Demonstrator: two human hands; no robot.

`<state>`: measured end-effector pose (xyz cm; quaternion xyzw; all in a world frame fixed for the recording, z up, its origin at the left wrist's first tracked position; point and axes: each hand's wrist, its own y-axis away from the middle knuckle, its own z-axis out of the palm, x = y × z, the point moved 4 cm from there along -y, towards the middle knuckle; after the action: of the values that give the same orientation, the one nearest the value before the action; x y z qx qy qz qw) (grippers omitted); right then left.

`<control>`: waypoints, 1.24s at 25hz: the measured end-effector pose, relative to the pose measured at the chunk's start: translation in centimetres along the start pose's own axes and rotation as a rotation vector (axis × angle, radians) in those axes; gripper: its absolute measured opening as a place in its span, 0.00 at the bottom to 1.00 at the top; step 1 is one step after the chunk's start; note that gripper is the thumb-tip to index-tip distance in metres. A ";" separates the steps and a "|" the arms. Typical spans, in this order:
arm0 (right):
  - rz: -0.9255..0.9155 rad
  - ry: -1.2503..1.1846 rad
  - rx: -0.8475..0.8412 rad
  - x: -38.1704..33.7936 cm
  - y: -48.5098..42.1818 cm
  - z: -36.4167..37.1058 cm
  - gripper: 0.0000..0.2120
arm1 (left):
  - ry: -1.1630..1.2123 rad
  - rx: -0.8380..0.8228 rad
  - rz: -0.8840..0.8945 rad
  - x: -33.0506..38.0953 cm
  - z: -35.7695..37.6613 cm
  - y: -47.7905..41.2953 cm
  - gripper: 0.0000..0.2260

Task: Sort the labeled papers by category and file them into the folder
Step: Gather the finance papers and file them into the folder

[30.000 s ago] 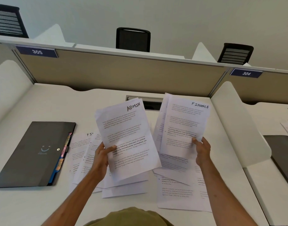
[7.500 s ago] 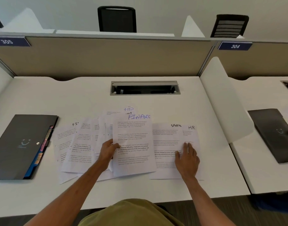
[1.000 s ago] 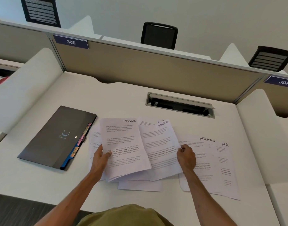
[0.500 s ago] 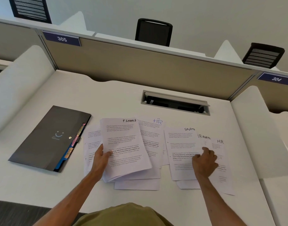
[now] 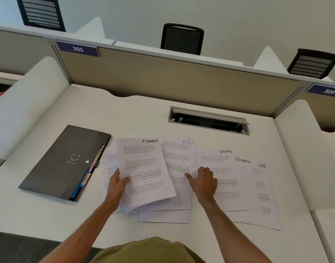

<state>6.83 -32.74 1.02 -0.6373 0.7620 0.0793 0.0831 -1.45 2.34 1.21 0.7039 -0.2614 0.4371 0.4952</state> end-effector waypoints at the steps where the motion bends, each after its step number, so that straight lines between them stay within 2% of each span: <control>1: 0.044 0.039 -0.032 -0.1 0.4 0.3 0.36 | -0.002 0.002 -0.004 -0.3 -0.1 0.0 0.20; 2: 0.050 0.069 -0.049 -0.3 0.9 0.6 0.40 | 0.001 -0.001 -0.006 -0.5 -0.1 0.1 0.20; 4: 0.006 0.097 -0.038 -0.9 1.6 0.9 0.41 | 0.013 -0.004 -0.010 -0.9 0.0 0.2 0.20; 12: 0.078 -0.047 -0.088 -1.7 1.9 1.0 0.26 | 0.030 0.010 -0.019 -1.3 -0.3 0.6 0.20; 16: 0.214 -0.250 -0.218 -1.0 1.2 1.0 0.21 | 0.025 0.012 -0.017 -1.5 -0.7 0.9 0.20; 20: 0.237 -0.583 -0.299 -0.6 0.9 -0.4 0.26 | 0.031 0.029 -0.031 -1.7 -0.9 0.4 0.21; 22: 0.206 -0.686 -0.261 0.3 0.6 -1.7 0.24 | 0.038 0.029 -0.028 -1.5 -0.9 0.4 0.21; 25: 0.260 -0.643 -0.137 3.5 -0.3 -3.8 0.06 | 0.041 0.027 -0.020 -1.1 -0.6 0.5 0.21; 26: 0.309 -0.608 -0.089 5.1 -0.5 -4.5 0.02 | 0.048 0.028 -0.024 -1.1 -0.5 0.5 0.20; 31: 0.553 -0.415 0.067 13.3 -0.2 -6.3 0.06 | 0.062 0.031 -0.032 -0.9 0.1 0.6 0.20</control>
<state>4.57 -46.92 4.18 -0.3739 0.8749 0.2019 0.2325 -2.31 1.98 0.71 0.7016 -0.2278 0.4545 0.4992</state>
